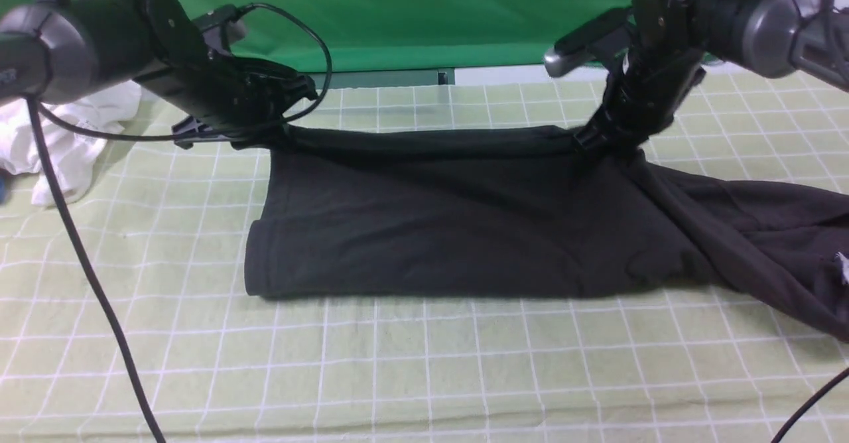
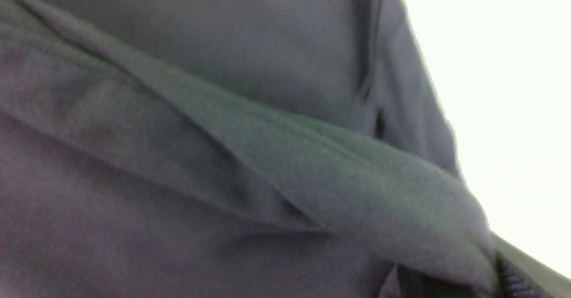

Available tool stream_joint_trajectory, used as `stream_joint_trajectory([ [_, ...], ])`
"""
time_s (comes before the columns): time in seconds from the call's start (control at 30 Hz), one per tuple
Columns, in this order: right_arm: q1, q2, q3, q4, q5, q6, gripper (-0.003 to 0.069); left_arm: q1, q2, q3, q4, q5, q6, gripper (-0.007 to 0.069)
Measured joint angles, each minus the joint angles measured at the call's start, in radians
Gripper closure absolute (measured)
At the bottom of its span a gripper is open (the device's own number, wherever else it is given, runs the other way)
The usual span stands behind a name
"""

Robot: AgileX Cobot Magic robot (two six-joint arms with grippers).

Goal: Fold a long-sleeved shirt over a green coffee tablecloth.
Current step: 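Fold the black garment in half by bringing its near edge over to the far edge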

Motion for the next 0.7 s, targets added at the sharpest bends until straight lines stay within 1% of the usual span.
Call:
stream_joint_trajectory([
  [0.13,-0.001,0.03,-0.054,0.001,-0.004,-0.003,0.0611,0.008,0.004,0.0,0.004,-0.035,-0.005,0.06],
  [0.27,-0.001,0.076,-0.065,-0.009,-0.056,-0.003,0.0603,0.008,0.004,0.0,0.008,-0.098,-0.006,0.06],
  [0.4,-0.001,0.104,-0.065,-0.026,-0.113,-0.003,0.0564,0.008,0.005,0.0,0.008,-0.131,-0.006,0.0597],
  [0.47,-0.001,0.115,-0.065,-0.041,-0.166,-0.003,0.0491,0.008,0.016,0.0,0.008,-0.154,-0.007,0.0583],
  [0.53,-0.001,0.118,-0.065,-0.059,-0.205,-0.003,0.0416,0.008,0.044,-0.001,0.009,-0.177,-0.023,0.0544],
  [0.6,-0.001,0.118,-0.065,-0.071,-0.226,-0.003,0.038,0.009,0.064,-0.001,0.007,-0.181,-0.03,0.0508],
  [0.63,-0.002,0.118,-0.065,-0.084,-0.235,-0.003,0.0359,0.011,0.079,-0.001,0.007,-0.182,-0.035,0.0471],
  [0.7,-0.005,0.118,-0.066,-0.103,-0.24,-0.001,0.034,0.014,0.097,-0.002,0.005,-0.173,-0.04,0.0399],
])
